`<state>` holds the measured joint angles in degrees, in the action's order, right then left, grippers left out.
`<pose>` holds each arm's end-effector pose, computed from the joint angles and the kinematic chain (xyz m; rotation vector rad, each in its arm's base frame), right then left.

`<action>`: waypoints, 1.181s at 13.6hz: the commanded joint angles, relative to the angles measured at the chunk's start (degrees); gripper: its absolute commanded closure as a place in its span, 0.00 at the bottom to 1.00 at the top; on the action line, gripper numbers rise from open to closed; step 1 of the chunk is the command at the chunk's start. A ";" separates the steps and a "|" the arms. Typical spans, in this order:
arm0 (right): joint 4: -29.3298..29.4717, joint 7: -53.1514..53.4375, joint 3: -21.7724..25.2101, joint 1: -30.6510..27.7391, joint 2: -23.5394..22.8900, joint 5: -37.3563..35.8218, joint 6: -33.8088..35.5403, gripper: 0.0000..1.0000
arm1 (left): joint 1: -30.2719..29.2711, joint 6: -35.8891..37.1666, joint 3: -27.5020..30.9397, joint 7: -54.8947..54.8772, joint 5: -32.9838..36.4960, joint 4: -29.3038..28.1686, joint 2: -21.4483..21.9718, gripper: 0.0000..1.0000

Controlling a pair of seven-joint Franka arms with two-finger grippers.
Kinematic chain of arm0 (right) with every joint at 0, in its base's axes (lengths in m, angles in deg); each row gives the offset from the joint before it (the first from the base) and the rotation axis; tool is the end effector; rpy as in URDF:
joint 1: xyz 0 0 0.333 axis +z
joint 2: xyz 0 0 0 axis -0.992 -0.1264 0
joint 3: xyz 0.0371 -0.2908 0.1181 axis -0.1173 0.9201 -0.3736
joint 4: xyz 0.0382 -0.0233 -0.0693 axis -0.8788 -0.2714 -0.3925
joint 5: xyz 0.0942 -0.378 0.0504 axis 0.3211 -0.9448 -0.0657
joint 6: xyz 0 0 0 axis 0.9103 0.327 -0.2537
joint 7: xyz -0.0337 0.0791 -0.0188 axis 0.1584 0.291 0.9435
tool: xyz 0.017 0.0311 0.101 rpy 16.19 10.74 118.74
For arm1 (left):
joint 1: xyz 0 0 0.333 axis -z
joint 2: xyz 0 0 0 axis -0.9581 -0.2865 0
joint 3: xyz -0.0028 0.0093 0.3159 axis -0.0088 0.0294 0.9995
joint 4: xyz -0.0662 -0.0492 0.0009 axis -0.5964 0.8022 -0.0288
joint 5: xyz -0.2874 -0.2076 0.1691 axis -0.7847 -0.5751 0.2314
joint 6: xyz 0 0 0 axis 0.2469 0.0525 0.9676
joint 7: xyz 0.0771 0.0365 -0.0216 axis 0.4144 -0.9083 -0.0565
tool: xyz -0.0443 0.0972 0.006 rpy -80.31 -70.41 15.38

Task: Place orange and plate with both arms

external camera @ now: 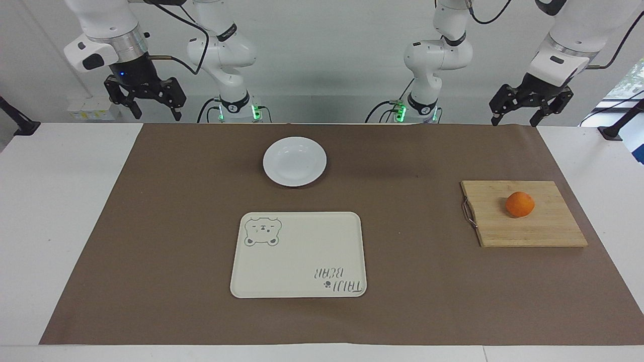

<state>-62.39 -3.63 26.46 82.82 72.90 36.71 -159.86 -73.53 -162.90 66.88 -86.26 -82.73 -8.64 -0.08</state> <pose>0.5215 -0.0152 0.6609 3.1215 -0.0980 0.0238 0.5328 -0.0289 0.6644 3.1345 -0.1185 -0.0185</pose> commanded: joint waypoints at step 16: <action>-2.27 0.82 -0.02 -0.35 1.93 -0.05 0.61 0.00 | -0.70 -0.24 -0.46 -0.78 1.78 -1.33 2.10 0.00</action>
<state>-62.81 -3.63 26.55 82.78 73.06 36.71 -159.16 -73.80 -163.18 66.64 -86.26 -81.80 -8.66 0.84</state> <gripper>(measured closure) 0.000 0.000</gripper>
